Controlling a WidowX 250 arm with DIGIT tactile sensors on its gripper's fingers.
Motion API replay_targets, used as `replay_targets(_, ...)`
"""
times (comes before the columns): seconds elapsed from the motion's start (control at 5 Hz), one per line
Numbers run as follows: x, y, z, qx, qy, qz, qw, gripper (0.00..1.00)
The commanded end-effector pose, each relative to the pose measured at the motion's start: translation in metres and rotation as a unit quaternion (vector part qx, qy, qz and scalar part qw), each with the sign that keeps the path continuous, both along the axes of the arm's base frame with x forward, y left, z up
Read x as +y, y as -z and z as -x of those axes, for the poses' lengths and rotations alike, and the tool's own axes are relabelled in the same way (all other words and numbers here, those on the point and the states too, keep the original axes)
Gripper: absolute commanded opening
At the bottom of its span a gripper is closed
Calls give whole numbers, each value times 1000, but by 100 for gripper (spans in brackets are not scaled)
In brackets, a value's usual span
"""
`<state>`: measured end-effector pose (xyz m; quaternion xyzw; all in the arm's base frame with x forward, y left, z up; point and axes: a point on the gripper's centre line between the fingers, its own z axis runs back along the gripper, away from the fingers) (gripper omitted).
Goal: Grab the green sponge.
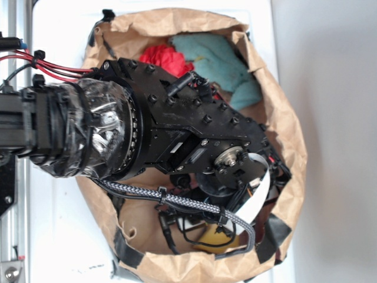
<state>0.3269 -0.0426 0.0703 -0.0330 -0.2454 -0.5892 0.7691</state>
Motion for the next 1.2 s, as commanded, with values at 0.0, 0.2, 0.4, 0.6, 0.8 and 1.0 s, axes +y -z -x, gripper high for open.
replay_targets(0.0, -25, 17, 12, 15, 36, -34, 999, 100)
replay_targets(0.2, -36, 34, 16, 33, 41, -47, 998, 100)
replay_targets(0.4, -33, 38, 10, 31, 30, -48, 998, 0)
replay_targets(0.6, -32, 34, 21, 27, 27, -47, 998, 0)
replay_targets(0.8, -27, 29, 19, 22, 15, -45, 999, 0)
replay_targets(1.0, -22, 24, 19, 21, -2, -50, 999, 0)
